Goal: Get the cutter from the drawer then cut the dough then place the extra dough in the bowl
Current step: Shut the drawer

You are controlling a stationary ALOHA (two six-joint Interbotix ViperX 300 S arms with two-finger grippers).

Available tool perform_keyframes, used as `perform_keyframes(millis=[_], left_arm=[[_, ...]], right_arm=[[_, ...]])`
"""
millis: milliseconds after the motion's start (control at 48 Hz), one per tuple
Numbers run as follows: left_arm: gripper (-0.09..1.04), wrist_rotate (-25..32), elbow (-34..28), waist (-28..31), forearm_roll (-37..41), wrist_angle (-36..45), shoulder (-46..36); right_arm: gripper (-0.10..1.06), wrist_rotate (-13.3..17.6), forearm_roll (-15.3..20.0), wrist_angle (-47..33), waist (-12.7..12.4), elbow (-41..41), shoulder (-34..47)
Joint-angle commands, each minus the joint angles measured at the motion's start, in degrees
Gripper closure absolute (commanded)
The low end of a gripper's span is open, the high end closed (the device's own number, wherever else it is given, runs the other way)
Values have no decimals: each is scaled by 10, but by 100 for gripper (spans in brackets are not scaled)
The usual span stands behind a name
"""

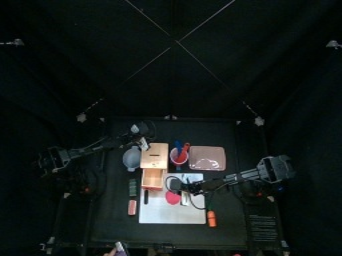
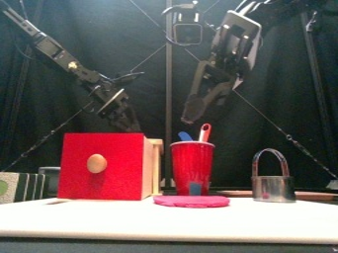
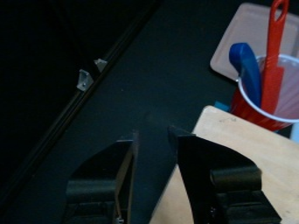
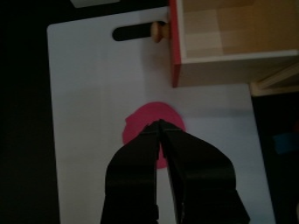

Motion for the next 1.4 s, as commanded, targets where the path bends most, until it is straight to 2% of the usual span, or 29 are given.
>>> perform_keyframes(millis=[21,188,375,583,708,1062,1396], left_arm=[[34,5,-53,2,36,68,11],[45,46,-108,0,26,156,39],[49,139,-150,-5,-36,194,65],[50,287,-176,4,-168,240,105],[50,342,-184,16,-228,260,123],[50,360,-189,18,-232,265,141],[50,359,-178,17,-230,257,148]], right_arm=[[62,2,11,2,9,-55,25],[65,6,62,72,10,-142,90],[71,7,34,121,20,-206,141],[75,6,29,154,23,-249,171],[75,6,28,157,25,-279,191],[75,4,3,183,22,-343,236],[75,8,-30,214,8,-360,251]])
